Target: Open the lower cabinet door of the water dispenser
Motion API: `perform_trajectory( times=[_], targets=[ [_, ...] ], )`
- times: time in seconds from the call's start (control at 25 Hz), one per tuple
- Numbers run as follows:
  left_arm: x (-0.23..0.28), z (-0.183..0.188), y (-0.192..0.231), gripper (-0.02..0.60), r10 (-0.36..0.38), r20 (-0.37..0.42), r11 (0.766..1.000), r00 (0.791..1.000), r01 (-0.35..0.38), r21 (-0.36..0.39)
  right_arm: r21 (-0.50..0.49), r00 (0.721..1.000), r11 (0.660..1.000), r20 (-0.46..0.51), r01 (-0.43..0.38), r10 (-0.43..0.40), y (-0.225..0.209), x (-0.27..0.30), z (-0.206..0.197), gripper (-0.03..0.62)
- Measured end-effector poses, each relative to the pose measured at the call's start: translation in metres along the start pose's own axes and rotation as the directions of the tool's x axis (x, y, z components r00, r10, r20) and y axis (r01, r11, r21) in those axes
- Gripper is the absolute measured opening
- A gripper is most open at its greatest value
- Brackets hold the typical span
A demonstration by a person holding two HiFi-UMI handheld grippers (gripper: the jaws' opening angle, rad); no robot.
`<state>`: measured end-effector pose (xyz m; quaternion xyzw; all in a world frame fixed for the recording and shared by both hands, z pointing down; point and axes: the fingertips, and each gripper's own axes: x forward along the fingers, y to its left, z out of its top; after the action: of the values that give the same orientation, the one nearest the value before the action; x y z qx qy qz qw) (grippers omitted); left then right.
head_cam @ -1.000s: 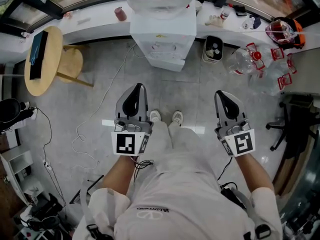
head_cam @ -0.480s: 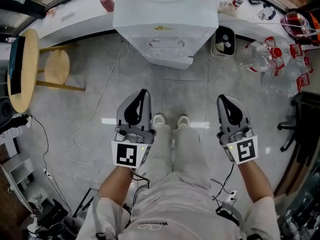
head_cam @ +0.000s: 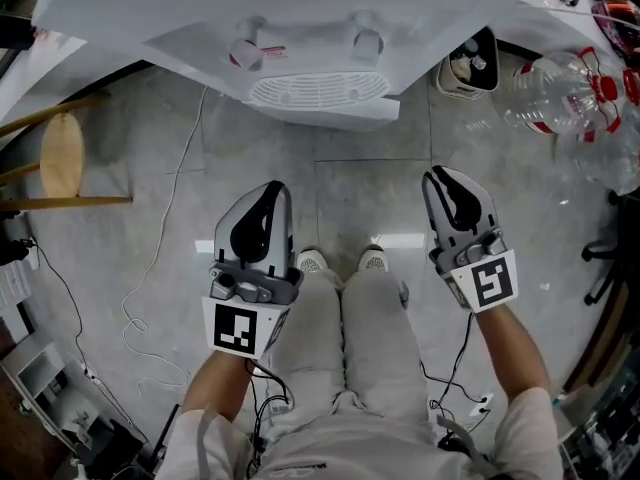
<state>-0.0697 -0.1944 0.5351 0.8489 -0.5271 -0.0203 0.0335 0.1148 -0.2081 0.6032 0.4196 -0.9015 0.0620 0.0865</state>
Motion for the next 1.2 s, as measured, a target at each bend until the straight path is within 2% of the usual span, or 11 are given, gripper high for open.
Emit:
perform_trajectory(
  times=[0.04,0.12,0.28,0.48,0.68,0.88,1.04,1.2],
  targets=[
    [0.0,-0.014,0.003,0.008,-0.005,0.0,1.0,1.0,0.005,0.002,0.0,1.0,1.0,-0.012,-0.001,0.001,-0.004,0.008,-0.017,0.078],
    [0.002,-0.041,0.01,0.008,-0.011,-0.004,1.0,1.0,0.011,0.007,-0.004,0.999,1.0,-0.03,-0.012,0.012,-0.011,0.023,-0.049,0.112],
    [0.009,-0.084,0.025,0.008,-0.018,-0.007,1.0,1.0,0.018,0.018,0.028,0.999,0.999,-0.007,-0.038,0.038,-0.029,0.048,-0.097,0.152],
    [0.021,-0.124,0.031,0.008,-0.049,-0.014,0.999,0.999,0.049,0.018,0.045,0.995,0.995,0.029,-0.094,0.093,-0.043,0.073,-0.132,0.195],
    [0.03,-0.146,0.031,0.008,-0.059,0.028,0.998,0.998,0.058,0.037,0.01,0.995,0.995,0.037,-0.095,0.095,-0.054,0.087,-0.156,0.215],
    [0.037,-0.159,0.032,0.008,-0.067,0.037,0.998,0.997,0.066,0.018,-0.007,0.991,0.992,0.045,-0.124,0.124,-0.055,0.105,-0.169,0.229],
    [0.042,-0.173,0.032,0.009,-0.039,-0.003,0.999,0.999,0.039,0.033,-0.014,0.992,0.993,0.039,-0.118,0.118,-0.059,0.115,-0.177,0.232],
    [0.062,-0.185,0.012,0.009,-0.072,-0.04,0.997,0.997,0.073,0.031,-0.021,0.991,0.993,0.053,-0.119,0.12,-0.059,0.119,-0.177,0.232]
  ],
)
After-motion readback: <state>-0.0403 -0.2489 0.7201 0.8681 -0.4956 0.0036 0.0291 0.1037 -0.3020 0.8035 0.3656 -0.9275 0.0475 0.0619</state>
